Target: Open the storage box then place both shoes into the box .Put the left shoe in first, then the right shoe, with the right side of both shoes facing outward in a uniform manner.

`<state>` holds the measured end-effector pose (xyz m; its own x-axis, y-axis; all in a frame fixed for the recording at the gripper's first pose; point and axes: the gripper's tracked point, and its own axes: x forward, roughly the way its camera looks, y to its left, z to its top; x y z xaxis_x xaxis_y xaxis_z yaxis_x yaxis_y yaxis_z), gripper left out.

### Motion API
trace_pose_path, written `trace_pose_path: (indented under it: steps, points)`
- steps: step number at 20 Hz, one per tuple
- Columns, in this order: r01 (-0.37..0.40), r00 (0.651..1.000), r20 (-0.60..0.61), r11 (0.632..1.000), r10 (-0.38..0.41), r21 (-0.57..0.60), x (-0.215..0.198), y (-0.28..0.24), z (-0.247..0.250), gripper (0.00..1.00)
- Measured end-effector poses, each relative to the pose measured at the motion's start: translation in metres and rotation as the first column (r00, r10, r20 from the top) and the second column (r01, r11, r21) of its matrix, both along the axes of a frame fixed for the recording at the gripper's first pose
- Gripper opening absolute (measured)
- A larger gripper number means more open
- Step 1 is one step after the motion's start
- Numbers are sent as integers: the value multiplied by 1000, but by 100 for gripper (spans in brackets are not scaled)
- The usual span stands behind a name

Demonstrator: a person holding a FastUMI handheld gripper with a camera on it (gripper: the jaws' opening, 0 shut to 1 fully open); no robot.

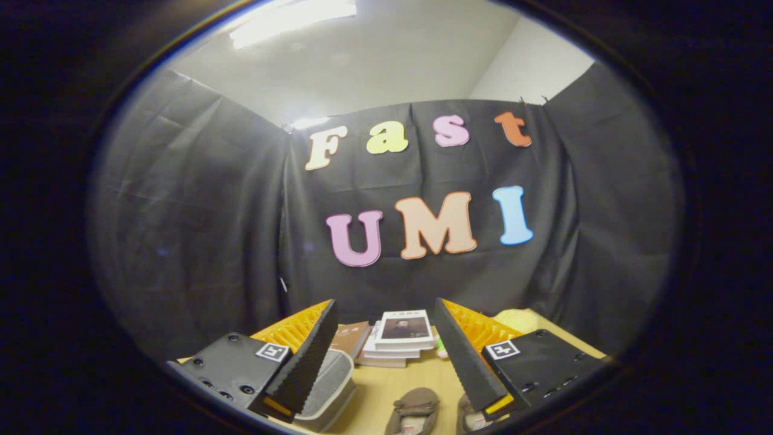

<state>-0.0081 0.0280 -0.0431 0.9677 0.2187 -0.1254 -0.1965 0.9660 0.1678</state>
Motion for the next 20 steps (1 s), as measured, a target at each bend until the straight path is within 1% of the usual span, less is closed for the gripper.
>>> trace_pose_path:
  steps: [2, 5, 7, 9, 12, 16, 18, 20]
  points:
    - [-49, 997, -64, 998, 52, 50, -5, 7, -15, 100]
    - [-96, 980, -160, 984, 120, 150, -11, 17, -40, 100]
    - [-111, 960, -227, 967, 163, 228, -14, 21, -56, 100]
    - [-116, 931, -296, 940, 216, 320, -18, 27, -73, 100]
    - [-82, 875, -389, 880, 288, 468, -25, 32, -96, 100]
    - [-12, 793, -470, 781, 388, 624, -33, 43, -126, 100]
    - [12, 743, -501, 740, 444, 673, -41, 52, -141, 100]
    - [31, 681, -522, 691, 514, 722, -54, 67, -154, 100]
